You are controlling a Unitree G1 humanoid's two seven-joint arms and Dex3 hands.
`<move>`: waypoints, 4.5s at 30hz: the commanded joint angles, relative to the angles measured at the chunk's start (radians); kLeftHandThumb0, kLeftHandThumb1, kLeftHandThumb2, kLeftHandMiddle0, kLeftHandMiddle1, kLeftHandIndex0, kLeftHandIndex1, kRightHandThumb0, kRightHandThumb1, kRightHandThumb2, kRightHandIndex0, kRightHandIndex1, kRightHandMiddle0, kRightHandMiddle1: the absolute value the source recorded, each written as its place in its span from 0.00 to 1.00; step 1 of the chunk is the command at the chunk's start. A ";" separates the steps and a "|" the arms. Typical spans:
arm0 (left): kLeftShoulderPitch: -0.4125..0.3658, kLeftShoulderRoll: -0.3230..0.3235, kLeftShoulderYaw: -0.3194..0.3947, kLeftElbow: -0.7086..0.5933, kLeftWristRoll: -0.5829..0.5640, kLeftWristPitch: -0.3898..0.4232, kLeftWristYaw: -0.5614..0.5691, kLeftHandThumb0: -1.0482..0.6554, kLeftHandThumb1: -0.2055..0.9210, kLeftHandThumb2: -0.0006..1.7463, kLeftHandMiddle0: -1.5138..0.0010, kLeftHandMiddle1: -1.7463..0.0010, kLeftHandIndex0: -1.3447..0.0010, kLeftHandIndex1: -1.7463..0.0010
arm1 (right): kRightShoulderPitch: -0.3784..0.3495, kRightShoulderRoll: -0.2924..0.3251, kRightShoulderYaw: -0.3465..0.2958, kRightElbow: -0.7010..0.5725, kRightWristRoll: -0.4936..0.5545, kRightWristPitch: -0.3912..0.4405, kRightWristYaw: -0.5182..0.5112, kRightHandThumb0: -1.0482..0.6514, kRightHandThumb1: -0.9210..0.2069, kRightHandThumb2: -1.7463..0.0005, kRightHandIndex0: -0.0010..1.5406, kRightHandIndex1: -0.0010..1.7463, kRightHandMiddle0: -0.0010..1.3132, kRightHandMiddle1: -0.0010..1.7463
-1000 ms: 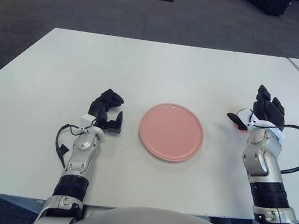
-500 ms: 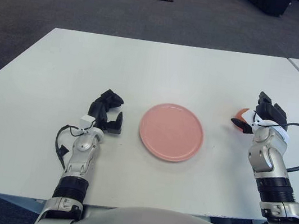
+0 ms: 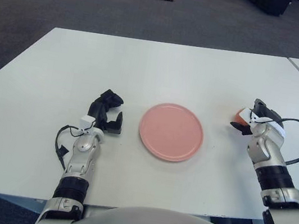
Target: Put the apple into the plate.
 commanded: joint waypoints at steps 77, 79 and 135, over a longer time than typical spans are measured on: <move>0.031 -0.012 0.013 0.065 -0.007 0.009 0.012 0.61 0.11 1.00 0.39 0.00 0.46 0.06 | -0.177 0.108 -0.069 0.477 0.333 -0.402 -0.518 0.61 0.86 0.03 0.61 0.92 0.50 1.00; 0.030 -0.011 0.013 0.066 -0.007 0.011 0.012 0.61 0.11 1.00 0.39 0.00 0.46 0.06 | -0.169 0.111 -0.084 0.469 0.352 -0.434 -0.527 0.61 0.86 0.03 0.61 0.92 0.50 1.00; 0.036 -0.030 0.010 0.041 -0.014 0.018 0.024 0.61 0.10 1.00 0.39 0.00 0.45 0.06 | 0.111 0.225 -0.064 -0.283 0.748 -0.867 0.275 0.62 0.91 0.00 0.63 0.92 0.53 1.00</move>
